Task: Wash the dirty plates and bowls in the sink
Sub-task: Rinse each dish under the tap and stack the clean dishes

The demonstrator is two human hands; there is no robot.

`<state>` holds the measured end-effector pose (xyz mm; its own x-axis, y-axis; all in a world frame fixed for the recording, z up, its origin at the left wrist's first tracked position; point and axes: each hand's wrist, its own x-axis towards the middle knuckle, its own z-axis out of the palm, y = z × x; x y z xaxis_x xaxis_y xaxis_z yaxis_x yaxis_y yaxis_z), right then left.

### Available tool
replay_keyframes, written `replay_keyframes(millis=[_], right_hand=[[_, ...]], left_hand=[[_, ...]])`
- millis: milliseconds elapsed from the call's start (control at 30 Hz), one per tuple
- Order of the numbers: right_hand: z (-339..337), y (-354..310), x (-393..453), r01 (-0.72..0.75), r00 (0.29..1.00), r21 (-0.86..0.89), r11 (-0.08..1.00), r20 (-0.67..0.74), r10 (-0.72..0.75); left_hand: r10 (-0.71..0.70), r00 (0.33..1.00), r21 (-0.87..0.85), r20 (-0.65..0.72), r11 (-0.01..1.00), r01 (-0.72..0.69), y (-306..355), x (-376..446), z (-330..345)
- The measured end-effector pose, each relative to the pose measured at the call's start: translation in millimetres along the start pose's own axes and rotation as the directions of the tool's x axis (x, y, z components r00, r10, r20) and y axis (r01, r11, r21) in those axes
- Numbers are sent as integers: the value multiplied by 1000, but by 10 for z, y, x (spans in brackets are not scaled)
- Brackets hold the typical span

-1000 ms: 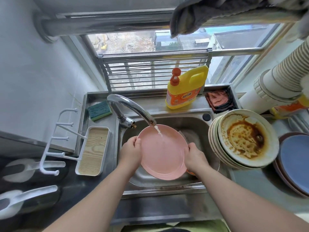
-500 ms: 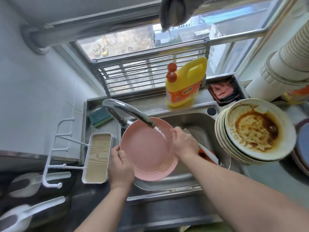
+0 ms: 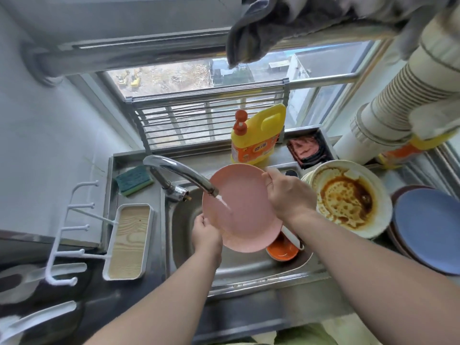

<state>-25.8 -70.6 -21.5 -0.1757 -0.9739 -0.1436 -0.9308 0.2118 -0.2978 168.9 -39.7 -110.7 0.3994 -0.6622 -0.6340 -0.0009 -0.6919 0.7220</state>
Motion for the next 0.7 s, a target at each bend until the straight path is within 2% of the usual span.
replay_keyframes(millis=[133, 267, 367, 433, 533, 700], right_hand=[[-178, 60, -31, -155, 984, -26, 988, 89, 157], [-178, 267, -62, -338, 923, -29, 941, 185, 337], [-140, 397, -125, -414, 885, 6, 910, 235, 401], [-86, 446, -199, -444, 871, 49, 895, 256, 418], [79, 454, -345, -497, 843, 142, 856, 311, 438], [317, 327, -464, -556, 811, 285, 781, 393, 433]], left_hand=[[-23, 994, 37, 105, 999, 19, 5, -35, 140], [-82, 970, 71, 230, 995, 67, -32, 6, 164], [-125, 945, 43, 303, 992, 117, 58, 32, 121], [-58, 954, 67, 293, 997, 40, 184, 40, 59], [126, 967, 161, 220, 973, -163, 401, 18, -90], [341, 921, 257, 186, 888, -381, 653, -80, -317]])
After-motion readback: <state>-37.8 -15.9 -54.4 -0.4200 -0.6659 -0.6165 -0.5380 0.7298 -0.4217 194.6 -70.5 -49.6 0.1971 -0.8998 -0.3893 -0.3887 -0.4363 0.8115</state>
